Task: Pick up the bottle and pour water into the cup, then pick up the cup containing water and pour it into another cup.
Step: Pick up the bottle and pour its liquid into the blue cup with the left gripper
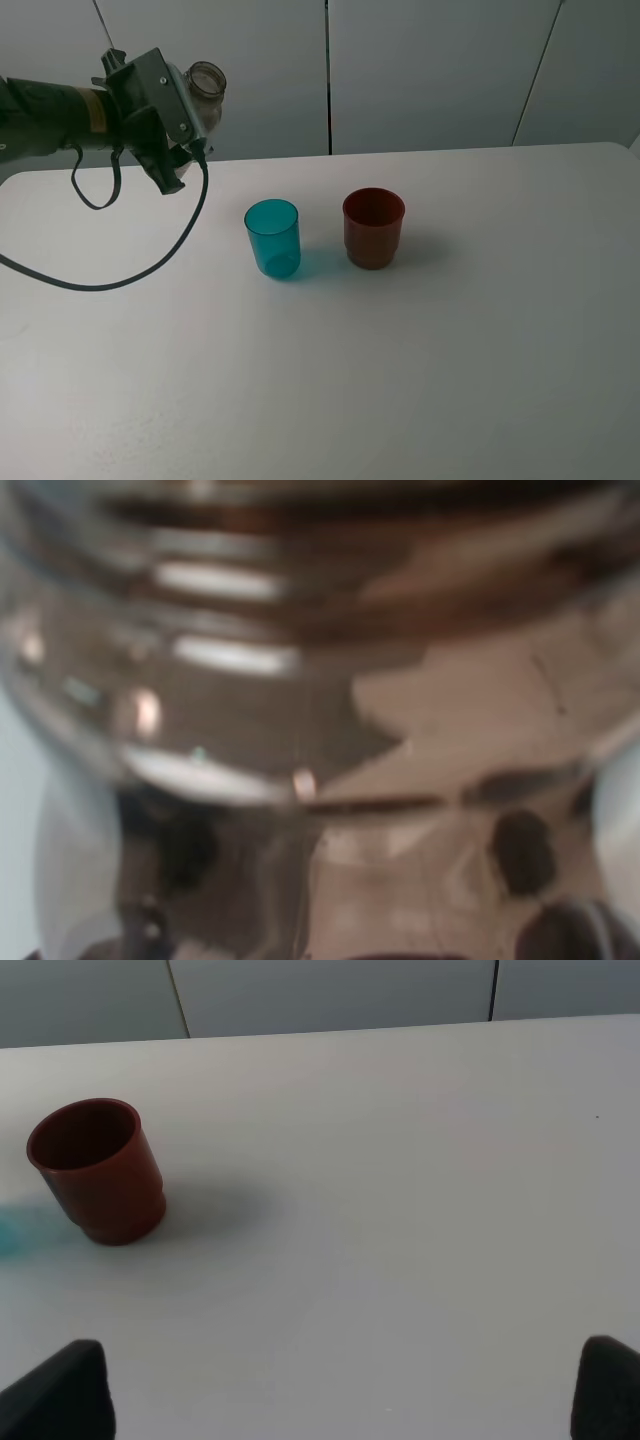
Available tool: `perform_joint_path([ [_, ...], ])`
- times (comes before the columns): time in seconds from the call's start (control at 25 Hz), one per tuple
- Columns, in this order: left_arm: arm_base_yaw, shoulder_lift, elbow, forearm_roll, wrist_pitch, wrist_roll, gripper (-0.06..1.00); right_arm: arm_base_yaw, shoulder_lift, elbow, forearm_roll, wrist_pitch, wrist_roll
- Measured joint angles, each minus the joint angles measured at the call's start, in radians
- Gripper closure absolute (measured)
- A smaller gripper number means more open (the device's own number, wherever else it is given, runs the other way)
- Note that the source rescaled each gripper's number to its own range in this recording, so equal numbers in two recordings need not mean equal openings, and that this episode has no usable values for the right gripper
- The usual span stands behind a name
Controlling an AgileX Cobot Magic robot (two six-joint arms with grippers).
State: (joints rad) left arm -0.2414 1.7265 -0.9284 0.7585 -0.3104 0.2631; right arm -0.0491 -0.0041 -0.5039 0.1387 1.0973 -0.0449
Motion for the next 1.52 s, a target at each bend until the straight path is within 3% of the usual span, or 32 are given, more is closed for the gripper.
perform_joint_path([
  [0.92,-0.042,0.043,0.000,-0.030,0.008,0.297,0.94,0.000,0.000,0.000,0.000,0.000,0.000],
  [1.52,-0.092,0.051,-0.057,-0.059,0.200,0.346,0.94,0.000,0.000,0.000,0.000,0.000,0.000],
])
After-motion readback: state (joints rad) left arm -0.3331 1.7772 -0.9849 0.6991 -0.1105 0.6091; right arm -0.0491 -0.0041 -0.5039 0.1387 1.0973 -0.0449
